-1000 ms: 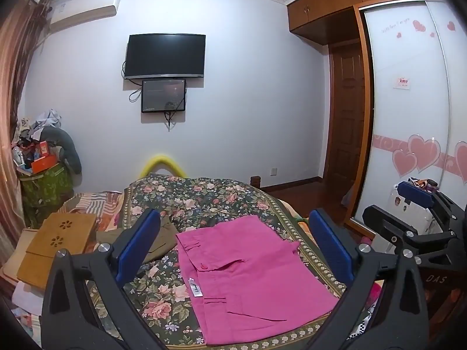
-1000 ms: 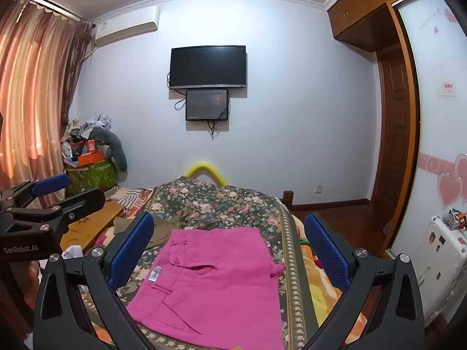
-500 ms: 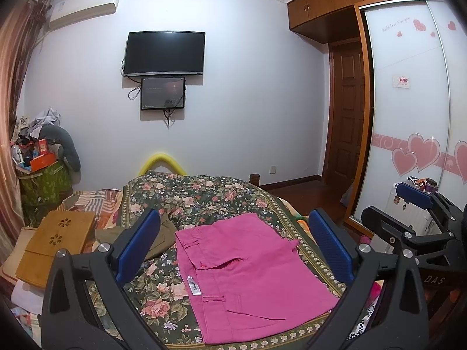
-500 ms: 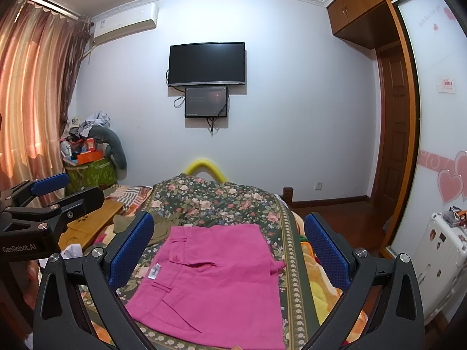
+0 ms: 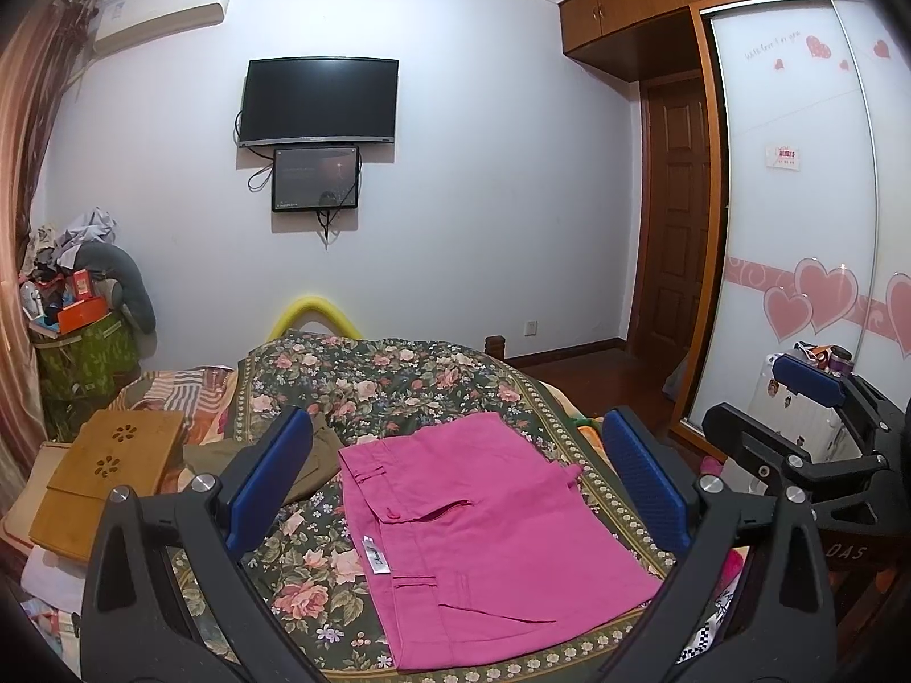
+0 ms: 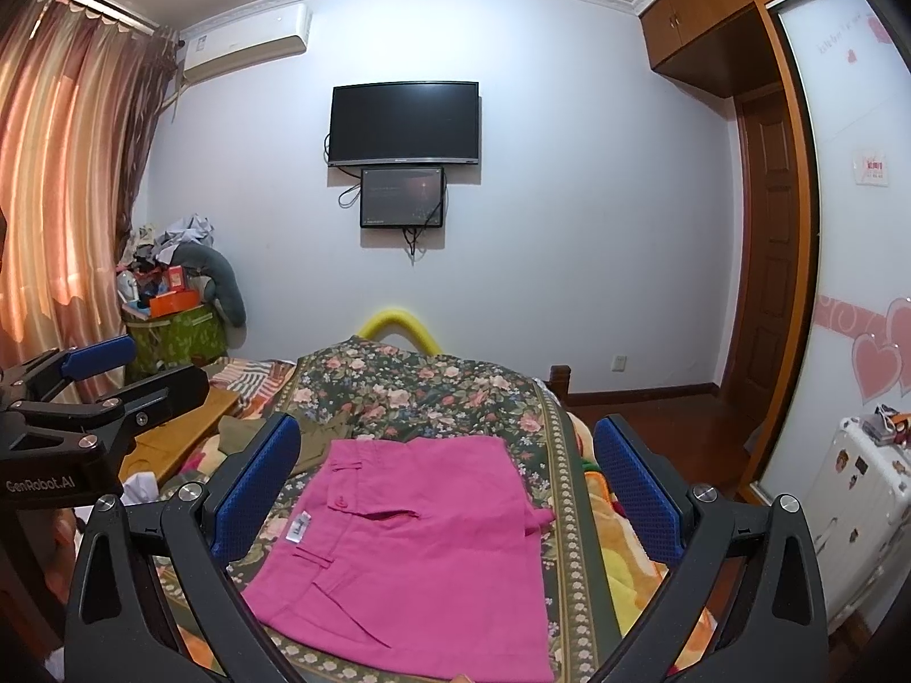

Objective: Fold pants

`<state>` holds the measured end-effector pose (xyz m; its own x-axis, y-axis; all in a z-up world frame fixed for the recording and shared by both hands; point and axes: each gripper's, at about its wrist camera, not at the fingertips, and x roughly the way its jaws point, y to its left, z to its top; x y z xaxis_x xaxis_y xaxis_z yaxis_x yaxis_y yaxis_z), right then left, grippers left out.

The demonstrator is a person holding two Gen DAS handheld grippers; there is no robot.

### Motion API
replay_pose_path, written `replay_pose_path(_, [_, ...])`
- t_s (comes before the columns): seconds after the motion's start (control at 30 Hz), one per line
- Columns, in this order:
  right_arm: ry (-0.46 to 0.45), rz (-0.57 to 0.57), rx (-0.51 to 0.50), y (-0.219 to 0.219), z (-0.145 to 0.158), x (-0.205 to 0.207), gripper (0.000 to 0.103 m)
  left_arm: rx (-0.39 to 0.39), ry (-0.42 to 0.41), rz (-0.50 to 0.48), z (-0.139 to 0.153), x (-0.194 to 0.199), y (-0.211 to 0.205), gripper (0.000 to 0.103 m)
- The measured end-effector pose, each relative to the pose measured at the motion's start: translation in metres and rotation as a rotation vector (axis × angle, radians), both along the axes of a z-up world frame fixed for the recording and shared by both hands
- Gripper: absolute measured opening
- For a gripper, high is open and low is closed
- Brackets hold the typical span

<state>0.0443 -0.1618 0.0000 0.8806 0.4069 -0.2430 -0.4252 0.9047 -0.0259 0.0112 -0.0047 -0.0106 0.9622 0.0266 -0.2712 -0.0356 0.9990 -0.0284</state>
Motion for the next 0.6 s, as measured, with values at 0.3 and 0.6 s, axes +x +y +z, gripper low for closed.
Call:
replay_pose_path(0.3, [0.01,0.009,0.013,0.0027,0.0003,-0.0004,0.102,-0.015,0.006,0.004,-0.0017,0.0012,0.004,0.103])
replay_pose_path(0.6, [0.013,0.018,0.015,0.0026,0.0025,-0.0001,0.102,-0.015,0.009,0.006,-0.0022,0.0024,0.0058,0.103])
